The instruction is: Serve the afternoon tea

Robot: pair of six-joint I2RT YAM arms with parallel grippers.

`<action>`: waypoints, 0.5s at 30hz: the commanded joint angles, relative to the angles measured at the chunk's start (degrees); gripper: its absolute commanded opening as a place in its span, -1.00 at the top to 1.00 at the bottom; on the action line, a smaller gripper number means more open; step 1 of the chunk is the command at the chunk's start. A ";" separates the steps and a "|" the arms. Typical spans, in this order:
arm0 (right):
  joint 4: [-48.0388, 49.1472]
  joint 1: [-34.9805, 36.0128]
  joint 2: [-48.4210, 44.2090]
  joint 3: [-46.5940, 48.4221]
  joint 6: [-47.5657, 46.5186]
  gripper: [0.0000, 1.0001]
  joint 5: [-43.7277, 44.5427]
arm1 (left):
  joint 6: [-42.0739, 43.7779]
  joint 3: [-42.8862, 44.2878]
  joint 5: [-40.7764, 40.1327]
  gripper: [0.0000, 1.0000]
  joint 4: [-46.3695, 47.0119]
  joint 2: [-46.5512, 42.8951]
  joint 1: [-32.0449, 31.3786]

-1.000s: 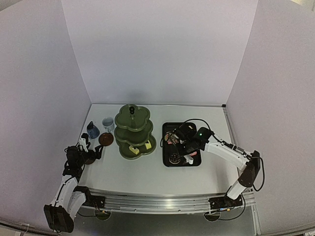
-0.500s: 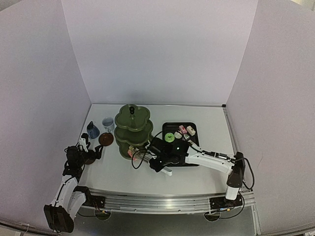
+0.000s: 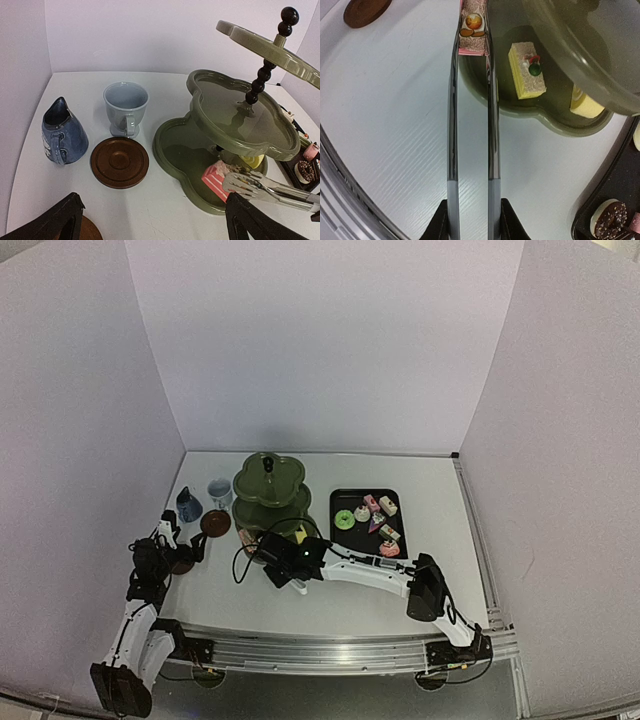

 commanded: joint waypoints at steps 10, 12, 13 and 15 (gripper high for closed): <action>2.08 -1.34 9.60 11.34 3.50 0.96 9.42 | 0.19 -0.15 0.61 -0.99 2.88 -1.40 0.24; 2.15 -1.43 10.63 12.76 3.28 0.96 9.22 | 0.20 -0.21 0.80 -0.99 3.00 -1.45 0.24; 2.17 -1.47 11.22 13.46 3.07 0.96 9.04 | 0.22 -0.26 0.89 -0.99 3.05 -1.44 0.24; 2.12 -1.55 12.05 14.43 2.95 0.96 8.82 | 0.24 -0.12 0.96 -0.99 3.04 -1.44 0.24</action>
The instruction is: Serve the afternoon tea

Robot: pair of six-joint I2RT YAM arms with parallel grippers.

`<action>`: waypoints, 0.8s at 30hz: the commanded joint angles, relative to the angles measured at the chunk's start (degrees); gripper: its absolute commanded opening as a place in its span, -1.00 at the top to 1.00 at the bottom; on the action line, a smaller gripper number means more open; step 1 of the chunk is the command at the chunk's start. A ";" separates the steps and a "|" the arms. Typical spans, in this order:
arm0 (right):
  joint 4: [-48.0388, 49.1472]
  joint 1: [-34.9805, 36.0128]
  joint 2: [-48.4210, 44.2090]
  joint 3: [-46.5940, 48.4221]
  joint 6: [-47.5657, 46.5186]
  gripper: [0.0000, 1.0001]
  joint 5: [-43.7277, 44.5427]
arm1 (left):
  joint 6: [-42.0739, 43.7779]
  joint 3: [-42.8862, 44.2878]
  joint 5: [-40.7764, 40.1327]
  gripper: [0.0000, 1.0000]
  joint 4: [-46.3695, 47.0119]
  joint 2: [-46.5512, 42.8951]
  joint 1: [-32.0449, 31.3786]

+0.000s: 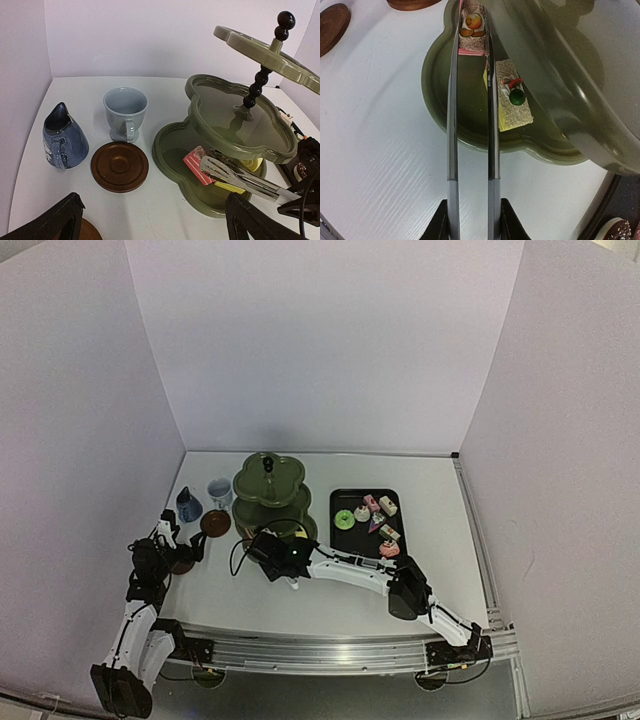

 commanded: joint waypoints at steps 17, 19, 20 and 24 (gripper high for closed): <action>1.53 -1.22 3.91 5.34 1.51 0.49 -0.11 | 0.24 -0.11 0.91 -0.99 2.40 -0.35 0.24; 1.56 -1.25 3.87 5.63 1.32 0.38 -0.11 | 0.19 -0.16 0.93 -0.99 2.41 -0.33 0.24; 1.57 -1.22 3.85 5.75 1.26 0.34 -0.04 | 0.19 -0.13 0.93 -0.99 2.42 -0.29 0.24; 1.57 -1.22 3.55 6.13 0.98 0.28 0.18 | 0.25 -0.16 1.06 -0.99 2.43 -0.18 0.28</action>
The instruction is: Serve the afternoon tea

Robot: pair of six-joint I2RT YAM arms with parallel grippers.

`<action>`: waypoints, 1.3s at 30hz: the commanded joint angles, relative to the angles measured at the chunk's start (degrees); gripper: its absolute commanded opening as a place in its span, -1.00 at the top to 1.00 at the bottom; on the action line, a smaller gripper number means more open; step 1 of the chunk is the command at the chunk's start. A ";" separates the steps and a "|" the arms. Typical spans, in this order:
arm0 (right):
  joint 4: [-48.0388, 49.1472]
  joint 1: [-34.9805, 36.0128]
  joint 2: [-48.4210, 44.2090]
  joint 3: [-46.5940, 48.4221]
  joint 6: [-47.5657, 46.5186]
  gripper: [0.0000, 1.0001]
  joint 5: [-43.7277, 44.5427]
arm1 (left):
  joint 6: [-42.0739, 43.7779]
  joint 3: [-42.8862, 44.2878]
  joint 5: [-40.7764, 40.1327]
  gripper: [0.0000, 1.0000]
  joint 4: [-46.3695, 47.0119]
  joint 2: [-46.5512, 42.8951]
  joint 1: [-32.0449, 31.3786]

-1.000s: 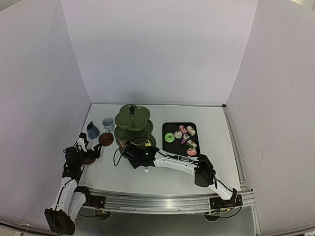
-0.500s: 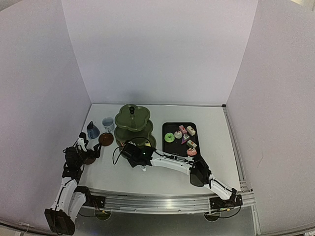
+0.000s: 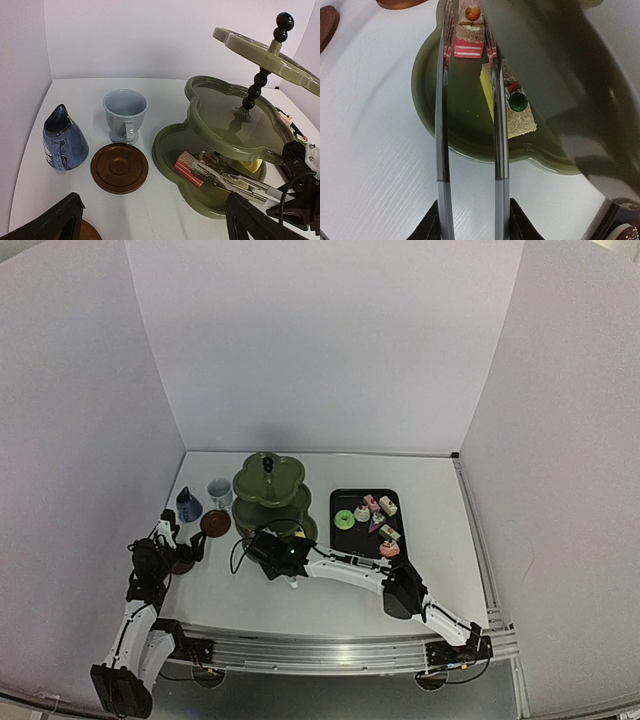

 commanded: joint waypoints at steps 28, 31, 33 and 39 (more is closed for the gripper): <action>2.45 1.73 -16.47 -11.89 0.56 0.30 -1.87 | 0.40 -0.04 1.87 -0.99 1.48 0.04 0.24; 2.45 1.73 -20.40 -16.95 0.90 0.30 -3.48 | 0.48 -0.09 1.87 -0.99 1.43 -0.03 0.24; 2.44 1.73 -23.78 -21.11 1.19 0.30 -4.67 | 0.59 -0.05 1.87 -0.99 1.40 -0.03 0.24; 1.27 1.52 -36.65 -35.79 4.69 0.30 -5.98 | 0.49 -0.13 2.48 -0.99 1.50 0.18 0.25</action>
